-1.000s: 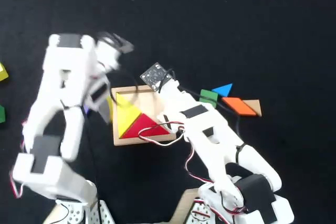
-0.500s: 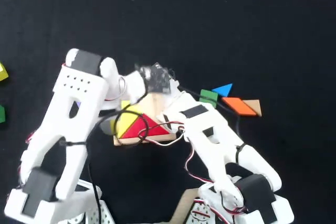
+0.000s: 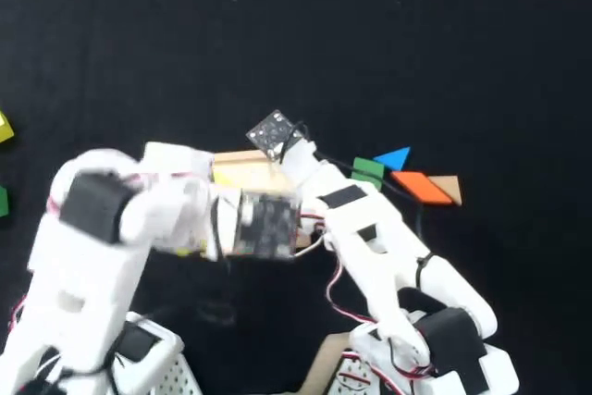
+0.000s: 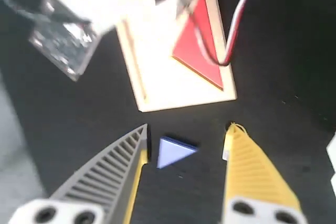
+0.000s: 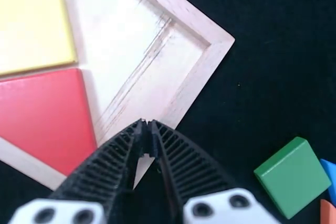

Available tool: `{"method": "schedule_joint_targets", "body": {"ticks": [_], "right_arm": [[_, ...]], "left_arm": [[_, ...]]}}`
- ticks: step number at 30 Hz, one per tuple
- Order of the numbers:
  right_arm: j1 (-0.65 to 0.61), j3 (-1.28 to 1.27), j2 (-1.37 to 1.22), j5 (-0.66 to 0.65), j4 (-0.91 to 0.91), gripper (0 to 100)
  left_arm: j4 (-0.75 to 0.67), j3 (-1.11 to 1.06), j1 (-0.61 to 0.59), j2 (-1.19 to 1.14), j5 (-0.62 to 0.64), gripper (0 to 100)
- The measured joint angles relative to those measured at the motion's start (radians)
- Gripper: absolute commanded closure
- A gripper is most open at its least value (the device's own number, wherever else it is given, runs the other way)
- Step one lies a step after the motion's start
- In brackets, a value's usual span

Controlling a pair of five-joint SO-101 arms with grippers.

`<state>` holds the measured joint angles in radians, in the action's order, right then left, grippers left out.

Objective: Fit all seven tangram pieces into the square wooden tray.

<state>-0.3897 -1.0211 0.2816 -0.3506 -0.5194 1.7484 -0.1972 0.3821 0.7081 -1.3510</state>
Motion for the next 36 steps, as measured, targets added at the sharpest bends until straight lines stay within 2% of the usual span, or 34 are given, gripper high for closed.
{"method": "schedule_joint_targets", "body": {"ticks": [4, 9, 15, 30, 36], "right_arm": [[0.0, 0.0, 0.0, 0.0, 0.0, 98.4], [0.0, 0.0, 0.0, 0.0, 0.0, 98.4], [0.0, 0.0, 0.0, 0.0, 0.0, 98.4], [0.0, 0.0, 0.0, 0.0, 0.0, 98.4], [0.0, 0.0, 0.0, 0.0, 0.0, 98.4]], "left_arm": [[0.003, 0.002, 0.06, 0.107, 0.0, 76], [0.003, 0.002, 0.19, 0.172, 0.003, 76], [-0.006, 0.009, 0.322, 0.198, 0.104, 76], [-0.006, 0.161, 0.413, 0.207, 0.152, 76], [-0.006, 0.216, 0.416, 0.199, 0.27, 76]]}}
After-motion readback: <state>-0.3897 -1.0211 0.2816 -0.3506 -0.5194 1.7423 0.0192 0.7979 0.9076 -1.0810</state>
